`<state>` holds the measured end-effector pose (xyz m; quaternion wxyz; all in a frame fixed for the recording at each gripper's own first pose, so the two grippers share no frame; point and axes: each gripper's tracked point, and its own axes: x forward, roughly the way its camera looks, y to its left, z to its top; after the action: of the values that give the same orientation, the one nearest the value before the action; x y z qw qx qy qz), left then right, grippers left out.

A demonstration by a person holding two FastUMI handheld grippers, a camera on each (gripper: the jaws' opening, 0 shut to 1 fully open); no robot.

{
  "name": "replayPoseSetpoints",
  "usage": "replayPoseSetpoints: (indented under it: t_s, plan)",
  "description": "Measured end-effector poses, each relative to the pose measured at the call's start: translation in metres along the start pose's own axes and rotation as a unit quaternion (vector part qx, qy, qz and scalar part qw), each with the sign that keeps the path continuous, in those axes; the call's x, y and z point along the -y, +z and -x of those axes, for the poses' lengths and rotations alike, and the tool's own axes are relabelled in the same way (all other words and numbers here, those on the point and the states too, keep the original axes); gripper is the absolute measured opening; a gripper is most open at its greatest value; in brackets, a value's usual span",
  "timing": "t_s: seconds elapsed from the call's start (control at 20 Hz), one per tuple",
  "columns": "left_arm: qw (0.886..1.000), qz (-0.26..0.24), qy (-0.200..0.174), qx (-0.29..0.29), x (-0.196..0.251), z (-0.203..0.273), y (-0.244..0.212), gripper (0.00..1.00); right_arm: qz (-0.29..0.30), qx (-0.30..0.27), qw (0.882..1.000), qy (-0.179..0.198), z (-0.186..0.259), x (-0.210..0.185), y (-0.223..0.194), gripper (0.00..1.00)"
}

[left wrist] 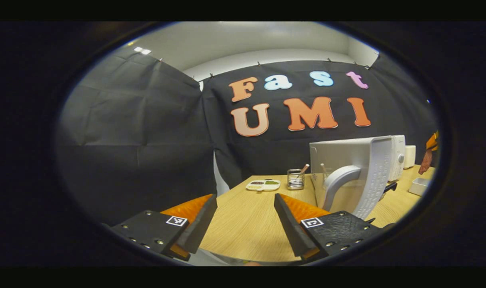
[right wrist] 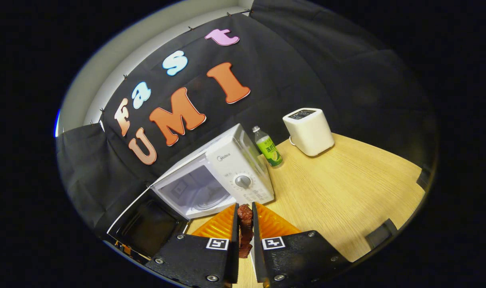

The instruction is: Open the microwave oven with the left hand, put the food in, and close the microwave oven.

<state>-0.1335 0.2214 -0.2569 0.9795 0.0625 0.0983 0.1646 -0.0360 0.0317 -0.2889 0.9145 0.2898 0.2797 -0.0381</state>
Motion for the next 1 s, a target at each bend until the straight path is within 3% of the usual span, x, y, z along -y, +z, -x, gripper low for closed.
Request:
replayPoseSetpoints:
  t_s: [0.5, 1.0]
  plan:
    - [1.0, 0.01, 0.009, 0.01, -0.02, 0.0, 0.007, 0.87, -0.008, 0.037, 0.997, 0.066, -0.08, -0.102, 0.008, 0.16]
    - [1.0, 0.016, -0.004, -0.002, -0.041, -0.043, -0.002, 0.87, -0.006, 0.054, 0.998, 0.042, -0.175, -0.153, -0.031, 0.16]
